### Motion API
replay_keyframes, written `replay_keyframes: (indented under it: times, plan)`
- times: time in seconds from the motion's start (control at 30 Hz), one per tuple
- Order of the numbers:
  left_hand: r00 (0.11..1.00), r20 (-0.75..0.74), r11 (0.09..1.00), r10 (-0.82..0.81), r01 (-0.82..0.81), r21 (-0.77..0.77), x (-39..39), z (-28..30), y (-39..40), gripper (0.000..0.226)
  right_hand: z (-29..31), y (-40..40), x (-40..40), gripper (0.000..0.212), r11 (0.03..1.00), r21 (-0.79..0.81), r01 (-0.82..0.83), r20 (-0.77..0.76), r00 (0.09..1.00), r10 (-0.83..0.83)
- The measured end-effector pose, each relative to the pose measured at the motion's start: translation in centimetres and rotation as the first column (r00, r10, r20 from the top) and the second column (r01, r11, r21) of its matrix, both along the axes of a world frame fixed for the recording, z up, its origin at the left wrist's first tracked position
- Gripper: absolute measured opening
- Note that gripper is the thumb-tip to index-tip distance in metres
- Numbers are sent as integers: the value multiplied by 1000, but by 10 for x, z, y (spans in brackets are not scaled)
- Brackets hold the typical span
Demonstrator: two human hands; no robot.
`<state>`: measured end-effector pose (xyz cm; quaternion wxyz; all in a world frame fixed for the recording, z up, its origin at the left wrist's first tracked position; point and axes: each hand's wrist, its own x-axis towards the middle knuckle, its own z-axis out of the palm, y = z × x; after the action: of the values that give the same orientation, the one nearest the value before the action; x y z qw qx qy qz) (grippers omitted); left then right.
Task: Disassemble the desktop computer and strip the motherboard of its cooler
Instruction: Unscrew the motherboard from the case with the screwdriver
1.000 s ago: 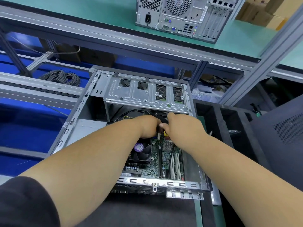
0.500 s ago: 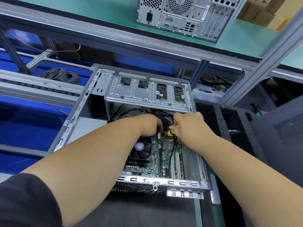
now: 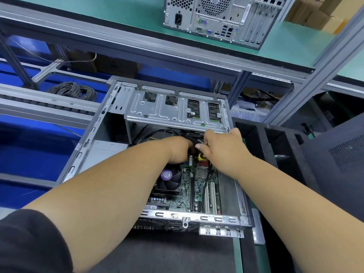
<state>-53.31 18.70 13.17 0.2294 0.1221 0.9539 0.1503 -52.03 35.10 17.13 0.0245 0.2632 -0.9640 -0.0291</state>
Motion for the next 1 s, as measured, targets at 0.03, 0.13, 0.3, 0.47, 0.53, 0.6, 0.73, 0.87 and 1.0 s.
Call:
replay_keyframes:
  times: [0.03,0.13,0.3,0.47,0.53,0.6,0.73,0.87,1.0]
  plan:
    - [1000,0,1000,-1,1,-5,0,0,0,36,1,1,-3,34,1000,1,20,31,999,-20]
    - [1000,4,1000,-7,7,-10,0,1,0,36,3,2,-7,27,1000,2,10,100,995,-10]
    - [1000,17,1000,5,-5,5,-1,0,0,32,2,4,-7,22,995,-18,-103,93,990,104]
    - [1000,27,1000,11,-11,12,-1,1,1,30,3,6,-14,18,971,-5,-239,132,962,238]
    - [999,35,1000,17,-17,24,0,1,0,30,4,7,-17,19,957,2,-291,149,946,287]
    - [999,47,999,23,-25,36,1,2,0,33,5,8,-18,19,945,8,-327,164,933,321]
    - [998,50,998,27,-29,52,3,3,-1,35,10,7,-19,16,932,44,-360,198,917,345]
    - [1000,3,987,12,-12,157,5,3,3,16,14,1,-19,19,921,133,-365,187,922,338]
    - [1000,8,964,17,-19,267,6,0,10,17,13,-10,-13,44,915,363,-177,-57,976,211]
